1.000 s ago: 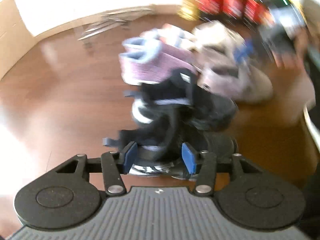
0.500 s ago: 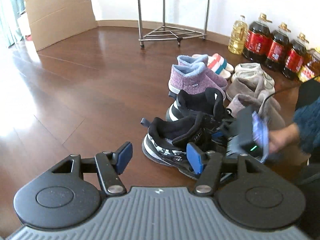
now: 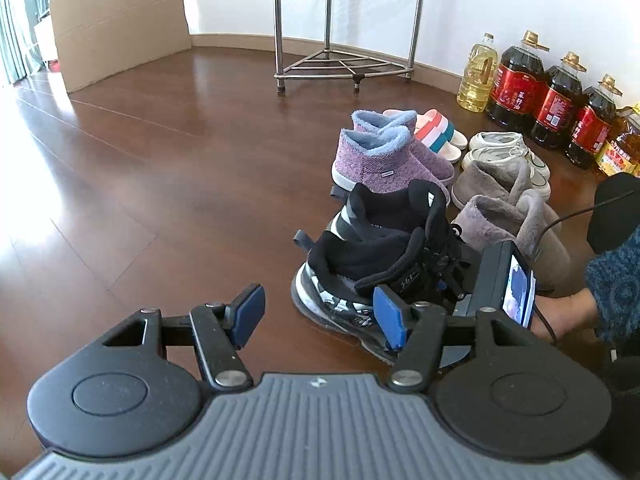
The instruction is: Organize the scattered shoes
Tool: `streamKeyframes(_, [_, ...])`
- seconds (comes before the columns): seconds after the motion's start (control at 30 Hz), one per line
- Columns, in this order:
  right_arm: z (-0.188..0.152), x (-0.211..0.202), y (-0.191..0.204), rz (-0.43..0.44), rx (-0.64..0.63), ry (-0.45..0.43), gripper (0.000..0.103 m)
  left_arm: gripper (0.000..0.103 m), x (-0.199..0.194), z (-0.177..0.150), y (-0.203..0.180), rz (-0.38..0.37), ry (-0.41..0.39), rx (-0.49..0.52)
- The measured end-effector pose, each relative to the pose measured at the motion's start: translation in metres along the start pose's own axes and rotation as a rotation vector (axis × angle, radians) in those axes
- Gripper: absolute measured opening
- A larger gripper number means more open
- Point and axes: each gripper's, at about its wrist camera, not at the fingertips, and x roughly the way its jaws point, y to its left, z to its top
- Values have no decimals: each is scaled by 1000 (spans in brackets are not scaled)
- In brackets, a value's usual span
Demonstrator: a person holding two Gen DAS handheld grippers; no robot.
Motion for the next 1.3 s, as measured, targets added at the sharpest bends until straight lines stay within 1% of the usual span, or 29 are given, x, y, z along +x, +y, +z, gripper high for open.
streamKeyframes(0.23, [-10,-5,-6,-39,64,22,94,63,31,15,-12,-25,37,-2])
streamKeyframes(0.3, [-11,-5,-10,-38,65,26,98,63,40,22,-18,-24,50,-12])
streamKeyframes(0.37, [-12,-6,-17,-20,57,39,97,63,46,30,-23,-4,75,-44])
streamKeyframes(0.43, [-9,-23,-37,59,-29,73,91,62,48,43,-27,27,117,-105])
streamKeyframes(0.47, [-8,-32,-44,72,-40,73,91,62,47,50,-29,45,142,-144])
streamKeyframes(0.53, [-3,-78,-85,131,-18,65,92,62,42,66,-34,75,185,-223])
streamKeyframes(0.57, [-2,-86,-94,134,-6,65,96,62,39,72,-36,83,194,-243])
streamKeyframes(0.6, [2,-112,-125,120,49,79,96,62,31,86,-42,109,209,-265])
streamKeyframes(0.63, [4,-128,-149,117,95,95,96,62,21,100,-49,141,212,-269])
streamKeyframes(0.67, [5,-136,-162,115,117,102,96,62,11,113,-57,173,213,-268])
streamKeyframes(0.7, [8,-154,-190,97,157,111,96,62,1,127,-65,206,214,-267])
streamKeyframes(0.73, [15,-174,-215,81,172,111,96,63,-11,141,-73,231,211,-268])
streamKeyframes(0.77, [20,-181,-227,70,170,111,96,63,-25,157,-80,245,206,-274])
streamKeyframes(0.8, [35,-204,-248,35,162,96,96,63,-39,173,-88,258,200,-280])
streamKeyframes(0.83, [63,-225,-231,8,158,70,96,63,-54,188,-94,263,192,-294])
streamKeyframes(0.87, [79,-248,-244,2,159,51,98,63,-65,199,-98,265,183,-307])
streamKeyframes(0.9, [95,-270,-257,5,162,42,98,64,-90,221,-106,272,156,-338])
streamKeyframes(0.93, [120,-287,-260,4,167,35,98,64,-114,241,-114,289,135,-356])
streamKeyframes(0.97, [140,-313,-270,-9,179,29,99,65,-137,260,-122,308,116,-371])
streamKeyframes(1.0, [166,-336,-283,-18,195,22,99,69,-161,279,-130,328,97,-385])
streamKeyframes(1.03, [194,-358,-296,-27,212,16,99,78,-183,295,-140,362,74,-385])
streamKeyframes(1.07, [206,-373,-300,-27,227,10,102,83,-206,312,-151,399,50,-382])
streamKeyframes(1.1, [230,-414,-311,-22,275,-9,102,86,-229,328,-163,435,26,-379])
streamKeyframes(1.13, [251,-446,-314,-8,318,-17,102,87,-242,340,-172,453,21,-382])
streamKeyframes(1.17, [263,-460,-316,7,338,-20,102,87,-254,351,-180,467,20,-386])
streamKeyframes(1.2, [278,-492,-329,56,385,-31,102,87,-268,363,-197,499,14,-400])
streamKeyframes(1.23, [288,-516,-341,87,417,-49,102,87,-282,376,-216,534,8,-416])
streamKeyframes(1.27, [295,-520,-350,98,425,-60,102,87,-292,384,-234,566,6,-440])
streamKeyframes(1.3, [298,-541,-364,116,418,-79,102,87,-300,391,-251,598,6,-465])
